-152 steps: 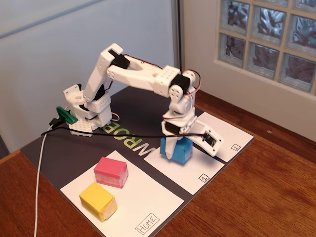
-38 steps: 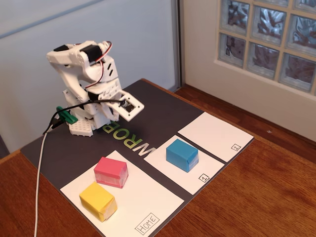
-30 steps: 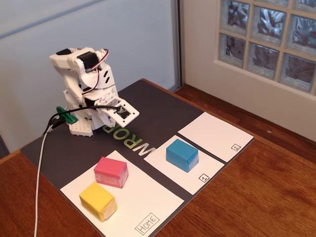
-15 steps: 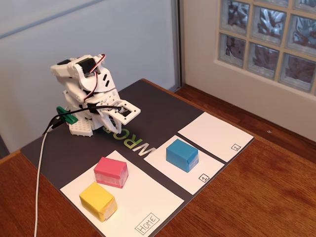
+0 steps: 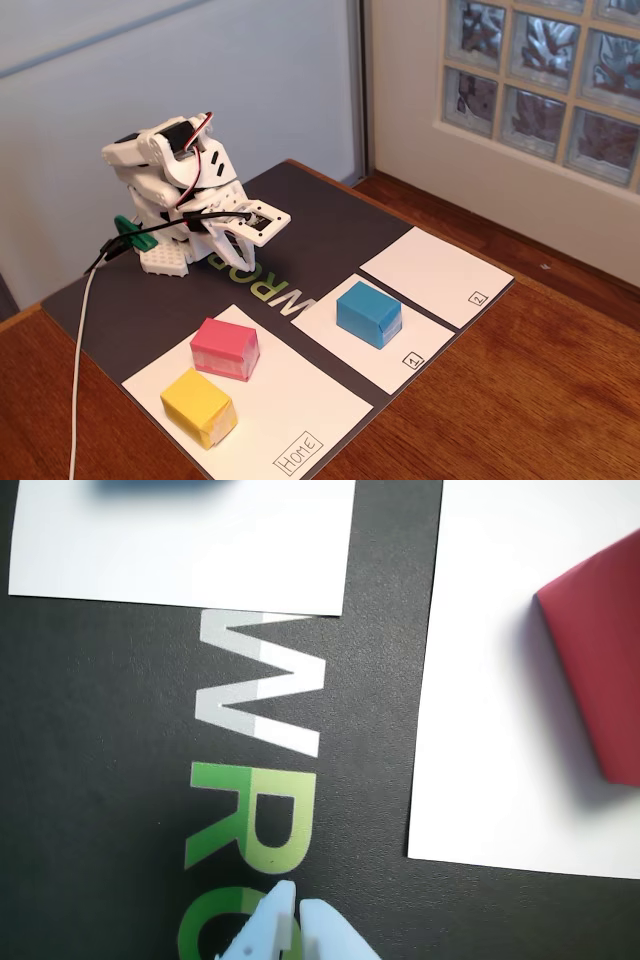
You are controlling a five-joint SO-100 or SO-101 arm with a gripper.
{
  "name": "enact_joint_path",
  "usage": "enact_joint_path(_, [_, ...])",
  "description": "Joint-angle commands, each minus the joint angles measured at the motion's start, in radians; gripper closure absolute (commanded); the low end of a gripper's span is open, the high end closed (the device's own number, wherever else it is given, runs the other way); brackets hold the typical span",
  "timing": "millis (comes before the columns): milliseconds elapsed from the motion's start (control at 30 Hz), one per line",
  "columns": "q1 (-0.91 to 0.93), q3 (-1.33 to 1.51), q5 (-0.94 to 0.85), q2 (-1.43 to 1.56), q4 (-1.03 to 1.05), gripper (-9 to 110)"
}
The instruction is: Move box blue to zone 1
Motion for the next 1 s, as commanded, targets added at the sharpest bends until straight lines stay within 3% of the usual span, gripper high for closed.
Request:
enact_joint_path(0, [-0.020, 0.066, 0.032, 0.054, -0.006, 102])
enact_joint_path(967, [-0.026, 0.091, 0.029, 0.054, -0.020, 102])
